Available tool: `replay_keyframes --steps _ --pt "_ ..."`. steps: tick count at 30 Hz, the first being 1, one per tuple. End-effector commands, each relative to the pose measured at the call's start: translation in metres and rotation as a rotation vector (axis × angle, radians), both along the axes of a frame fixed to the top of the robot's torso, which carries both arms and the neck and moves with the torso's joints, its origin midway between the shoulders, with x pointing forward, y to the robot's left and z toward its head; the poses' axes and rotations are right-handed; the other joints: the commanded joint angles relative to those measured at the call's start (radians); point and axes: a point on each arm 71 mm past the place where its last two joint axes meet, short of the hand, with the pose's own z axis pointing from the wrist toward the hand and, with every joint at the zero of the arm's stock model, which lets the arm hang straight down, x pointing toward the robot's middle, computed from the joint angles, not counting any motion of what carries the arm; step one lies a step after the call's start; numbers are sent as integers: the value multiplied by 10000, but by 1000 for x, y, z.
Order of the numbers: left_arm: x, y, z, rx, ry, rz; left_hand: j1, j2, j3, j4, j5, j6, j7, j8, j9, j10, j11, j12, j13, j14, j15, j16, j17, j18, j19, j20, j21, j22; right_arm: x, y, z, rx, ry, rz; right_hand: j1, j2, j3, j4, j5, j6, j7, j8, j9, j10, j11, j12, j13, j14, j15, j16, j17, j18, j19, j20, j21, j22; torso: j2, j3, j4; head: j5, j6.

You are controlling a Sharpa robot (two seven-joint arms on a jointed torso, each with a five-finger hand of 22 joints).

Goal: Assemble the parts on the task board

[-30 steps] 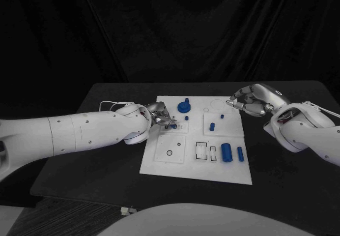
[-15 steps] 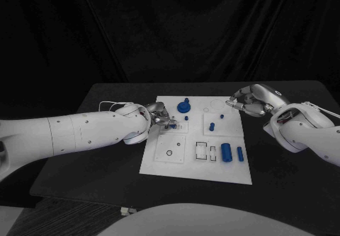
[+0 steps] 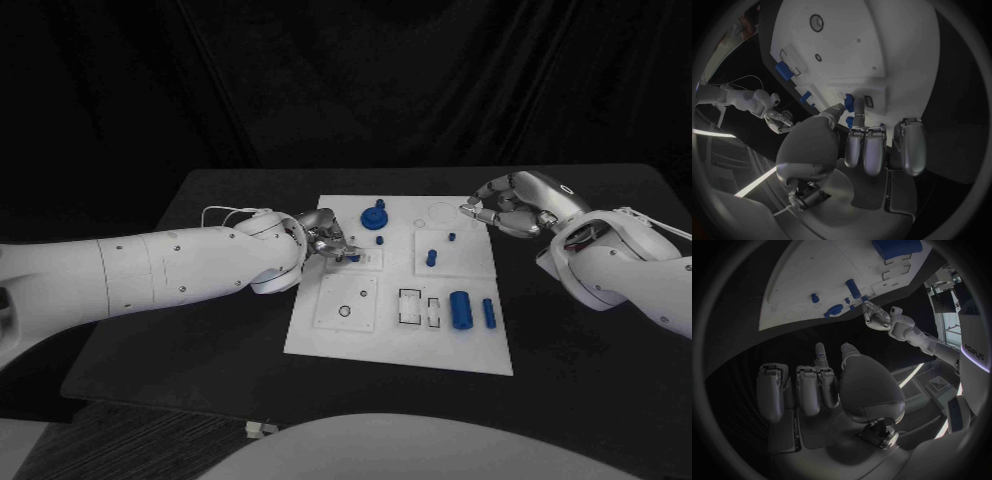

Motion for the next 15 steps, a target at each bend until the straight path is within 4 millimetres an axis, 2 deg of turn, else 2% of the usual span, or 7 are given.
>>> replay_keyframes --steps 1,15 --pt "-1 -1 -1 -9 34 -173 -206 -25 -296 249 -242 -133 14 -116 35 1064 9 216 2554 1065 15 -116 2183 83 291 72 -120 2082 0 -1 0 46 -102 -55 237 26 -14 -19 184 104 31 -11 149 1076 71 199 2649 1016 100 169 2643 55 563 34 -135 2473 1 3 0 13 0" --pt "-1 -3 -1 -71 -13 -262 -400 44 -690 623 -711 -46 -10 -23 104 1064 -6 216 2554 1071 6 -99 2201 83 306 70 -128 2089 0 0 -1 33 -71 -62 241 26 -14 -19 190 106 32 -12 149 1076 72 199 2649 1016 100 169 2643 53 566 34 -130 2475 1 2 0 16 0"
